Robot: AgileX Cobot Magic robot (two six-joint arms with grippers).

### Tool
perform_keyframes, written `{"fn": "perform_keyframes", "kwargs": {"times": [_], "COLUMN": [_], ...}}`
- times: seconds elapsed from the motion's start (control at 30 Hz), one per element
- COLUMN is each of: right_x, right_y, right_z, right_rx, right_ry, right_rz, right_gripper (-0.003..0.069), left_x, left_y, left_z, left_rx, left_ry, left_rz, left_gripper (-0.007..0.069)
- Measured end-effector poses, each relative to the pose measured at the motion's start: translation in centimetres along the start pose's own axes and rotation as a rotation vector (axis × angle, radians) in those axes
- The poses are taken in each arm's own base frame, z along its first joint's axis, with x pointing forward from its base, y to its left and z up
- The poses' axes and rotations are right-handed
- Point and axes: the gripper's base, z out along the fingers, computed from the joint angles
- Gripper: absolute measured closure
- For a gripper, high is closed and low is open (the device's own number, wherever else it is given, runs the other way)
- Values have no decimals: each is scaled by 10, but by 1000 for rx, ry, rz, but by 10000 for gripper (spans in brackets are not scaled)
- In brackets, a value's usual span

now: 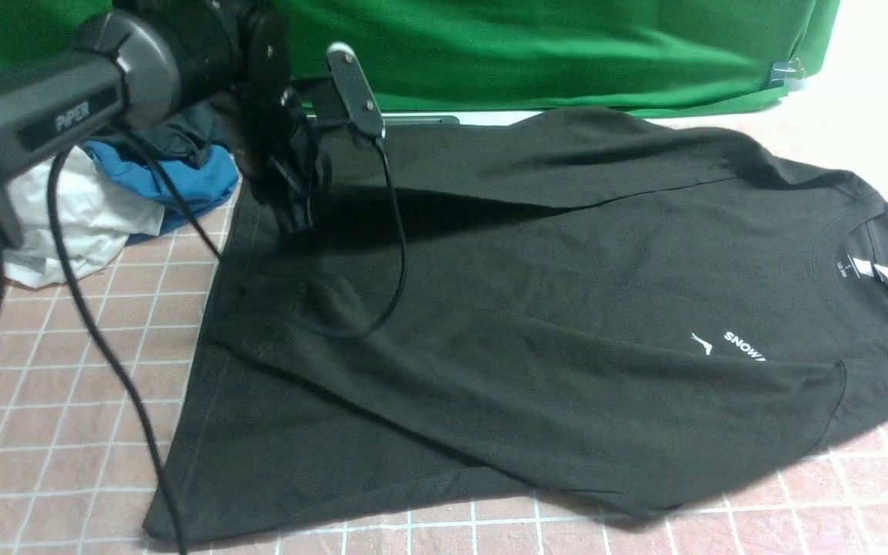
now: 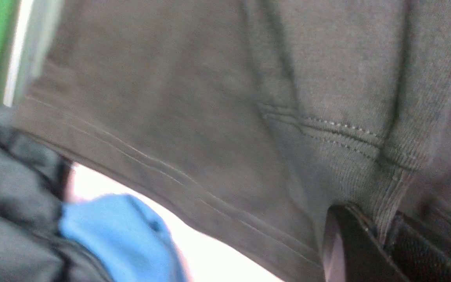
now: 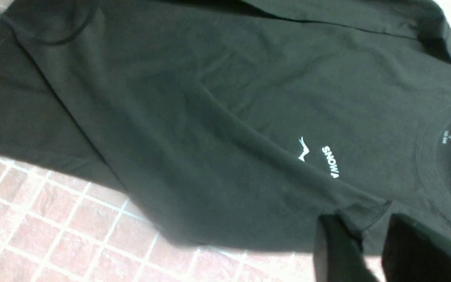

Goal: Fold a long-sleeved shirt over a pink coffee tablecloth.
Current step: 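Fold the left side of the dark shirt inward over its body with the left gripper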

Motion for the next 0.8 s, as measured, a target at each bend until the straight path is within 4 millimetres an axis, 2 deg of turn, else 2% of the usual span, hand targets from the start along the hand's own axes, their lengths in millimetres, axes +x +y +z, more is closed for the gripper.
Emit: {"fn": "perform_keyframes", "kwargs": {"times": [0.3,0.4,0.5,0.53,0.57,0.67,0.7,0.73,0.8], "right_x": [3,2,4,6,6,10,11,11,11], "right_y": [-2,-2,-2,-1,-1,-1,-1,-1,-1], "right_z": [-9,-8,-6,-3,-3,2,2,2,2], "right_rx": [-4,-7,-7,-7,-7,-5,-5,-5,-5], "right_ry": [-32,-42,-38,-32,-31,-13,-12,-12,-12], "right_rz": [-31,-36,-39,-42,-42,-47,-48,-48,-49], "right_gripper": [505,503,501,497,495,487,483,482,479], "left_x": [32,39,40,40,40,38,38,38,39], "left_y": [-46,-56,-59,-59,-59,-59,-60,-60,-61], "left_z": [-1,4,6,6,5,0,-5,-6,-17], "left_rx": [74,98,101,96,95,104,114,117,134], "left_ry": [72,101,101,97,96,81,73,75,63], "left_rz": [58,79,70,36,31,-65,-114,-124,-174], "left_gripper": [585,582,566,519,519,342,244,230,104]}}
